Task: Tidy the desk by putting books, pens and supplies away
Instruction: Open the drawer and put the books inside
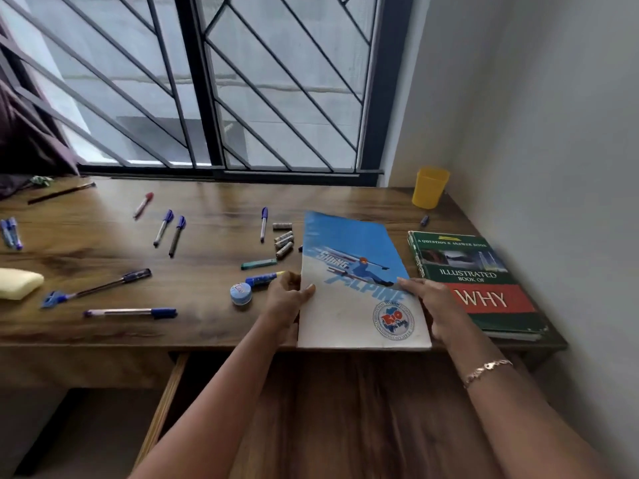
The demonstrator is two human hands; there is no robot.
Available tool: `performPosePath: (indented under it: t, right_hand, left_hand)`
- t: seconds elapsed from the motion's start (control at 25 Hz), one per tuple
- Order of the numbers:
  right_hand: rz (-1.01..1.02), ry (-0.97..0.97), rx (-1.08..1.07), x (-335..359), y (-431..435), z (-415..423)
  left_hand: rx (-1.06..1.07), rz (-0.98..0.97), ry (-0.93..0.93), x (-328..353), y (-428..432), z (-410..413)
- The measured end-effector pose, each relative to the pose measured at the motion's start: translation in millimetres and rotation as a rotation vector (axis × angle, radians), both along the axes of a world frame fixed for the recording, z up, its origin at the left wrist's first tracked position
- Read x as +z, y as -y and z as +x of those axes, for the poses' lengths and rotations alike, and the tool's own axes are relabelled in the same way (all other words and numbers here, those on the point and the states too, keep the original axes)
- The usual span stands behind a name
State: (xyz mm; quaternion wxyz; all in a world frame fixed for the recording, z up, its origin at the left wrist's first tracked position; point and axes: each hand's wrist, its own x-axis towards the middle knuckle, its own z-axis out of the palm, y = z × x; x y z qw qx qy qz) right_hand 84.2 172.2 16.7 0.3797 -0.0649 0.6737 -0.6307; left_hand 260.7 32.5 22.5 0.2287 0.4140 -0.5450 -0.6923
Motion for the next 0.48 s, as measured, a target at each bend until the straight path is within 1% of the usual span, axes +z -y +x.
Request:
performPosePath:
  t: [0.08,0.16,0.24,0.32,0.48]
  right_hand:
    - [-0.039,0.026,0.156,14,-19,19]
    - [-0.100,0.047,0.243,20,-38,36]
    - [-0.155,0.085,0.300,29,-58,57]
    - [-0.168,0.140,0.357,38,-77,78]
    - [-0.089,0.298,0.558,41,-117,116]
  left_hand:
    - [-0.039,-0.019,-0.076,15,-15,24]
    - [-0.081,-0.029,-0.086,29,-30,51]
    - [-0.157,0.010,-0.025,41,-44,79]
    - [-0.251,0.090,0.007,49,-58,107]
    - [-0.348,0.184,0.058,55,-89,160]
